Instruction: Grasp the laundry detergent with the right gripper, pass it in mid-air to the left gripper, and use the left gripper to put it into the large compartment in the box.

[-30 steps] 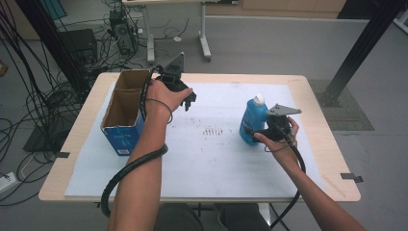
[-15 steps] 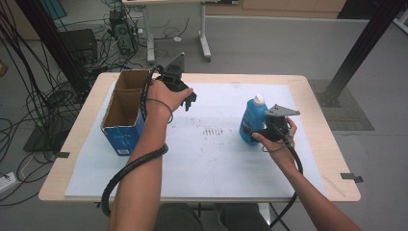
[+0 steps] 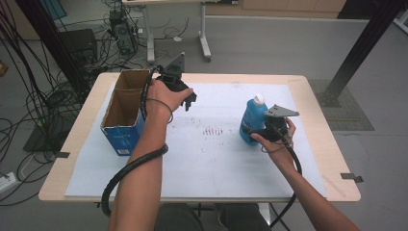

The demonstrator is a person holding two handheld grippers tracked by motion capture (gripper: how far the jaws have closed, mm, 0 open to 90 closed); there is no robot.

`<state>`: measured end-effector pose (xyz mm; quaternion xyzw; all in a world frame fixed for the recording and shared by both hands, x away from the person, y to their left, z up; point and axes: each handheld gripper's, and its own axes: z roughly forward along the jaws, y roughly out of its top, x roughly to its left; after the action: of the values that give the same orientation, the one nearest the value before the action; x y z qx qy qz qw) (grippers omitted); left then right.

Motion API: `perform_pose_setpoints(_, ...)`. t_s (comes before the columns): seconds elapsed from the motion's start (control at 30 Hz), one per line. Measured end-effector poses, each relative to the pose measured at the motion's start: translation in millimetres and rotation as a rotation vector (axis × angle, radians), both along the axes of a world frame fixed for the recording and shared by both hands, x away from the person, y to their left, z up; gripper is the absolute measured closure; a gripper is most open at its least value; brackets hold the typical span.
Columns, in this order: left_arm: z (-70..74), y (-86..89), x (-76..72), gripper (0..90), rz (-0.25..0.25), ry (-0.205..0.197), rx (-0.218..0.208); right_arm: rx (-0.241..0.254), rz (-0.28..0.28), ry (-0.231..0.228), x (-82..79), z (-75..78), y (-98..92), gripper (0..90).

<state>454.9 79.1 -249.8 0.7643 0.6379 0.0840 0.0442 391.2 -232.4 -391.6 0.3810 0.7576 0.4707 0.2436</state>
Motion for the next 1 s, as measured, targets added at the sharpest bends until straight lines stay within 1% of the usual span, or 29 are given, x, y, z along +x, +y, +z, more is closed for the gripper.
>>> perform_pose_setpoints(0.23,1.6,-0.9,-0.1,5.9,-0.004,-0.002,0.000,0.004,-0.002,-0.002,-0.4,0.4,-0.4,1.6)
perform_pose_setpoints(1.0,0.3,-3.1,1.2,5.8,-0.005,0.001,-0.004,0.010,-0.004,-0.014,-0.5,0.9,0.1,1.4)
